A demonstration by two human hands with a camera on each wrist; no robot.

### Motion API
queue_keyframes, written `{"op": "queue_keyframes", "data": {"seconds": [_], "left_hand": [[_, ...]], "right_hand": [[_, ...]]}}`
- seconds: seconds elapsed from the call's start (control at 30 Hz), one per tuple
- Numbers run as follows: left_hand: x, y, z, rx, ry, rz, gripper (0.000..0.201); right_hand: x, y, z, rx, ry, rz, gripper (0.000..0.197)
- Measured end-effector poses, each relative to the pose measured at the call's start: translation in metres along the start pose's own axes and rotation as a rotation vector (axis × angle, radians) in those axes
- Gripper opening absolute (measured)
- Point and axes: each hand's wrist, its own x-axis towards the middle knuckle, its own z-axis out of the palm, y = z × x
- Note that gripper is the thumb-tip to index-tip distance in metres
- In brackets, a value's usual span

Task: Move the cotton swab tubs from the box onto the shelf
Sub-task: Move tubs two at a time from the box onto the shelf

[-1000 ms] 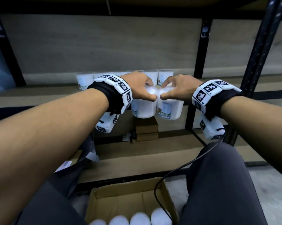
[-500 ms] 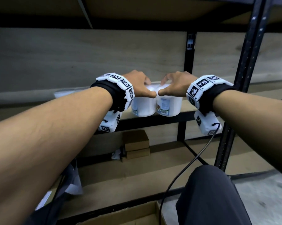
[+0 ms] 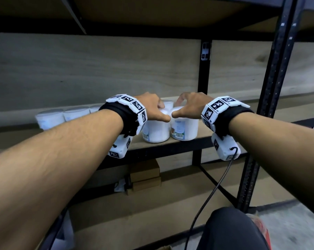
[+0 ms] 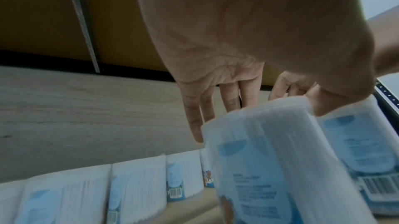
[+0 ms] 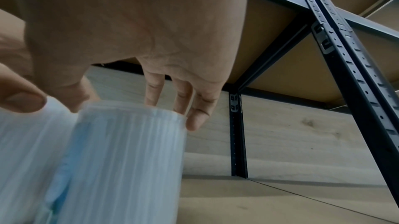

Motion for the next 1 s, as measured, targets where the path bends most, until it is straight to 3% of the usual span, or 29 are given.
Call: {"op": "queue_keyframes", "data": {"seconds": [0.3, 0.43, 0.6, 0.8, 1.0], "left_hand": [[0.012, -0.008, 0.012, -0.034, -0.018, -0.012, 0.048], [0.013, -0.015, 0.015, -0.063, 0.016, 0.006, 0.066], [0.001, -0.014, 0.016, -0.082, 0.049, 0.036, 0.051], [-0.018, -0.009, 0.012, -0.048, 0.081, 0.089, 0.042], [-0.026, -0.008, 0.008, 0.001, 0.101, 0.122, 0.033]], "right_hand": [[0.010, 0.007, 0.010, 0.028, -0.004, 0.014, 0.055], [0.013, 0.009, 0.017, 0.004, -0.008, 0.000, 0.054], [0.013, 0.010, 0.015, -0.054, -0.045, -0.067, 0.060], [0.001, 0.006, 0.006, -0.140, 0.009, -0.178, 0.030], [-0.006, 0.005, 0.005, -0.178, 0.059, -0.216, 0.030]]}}
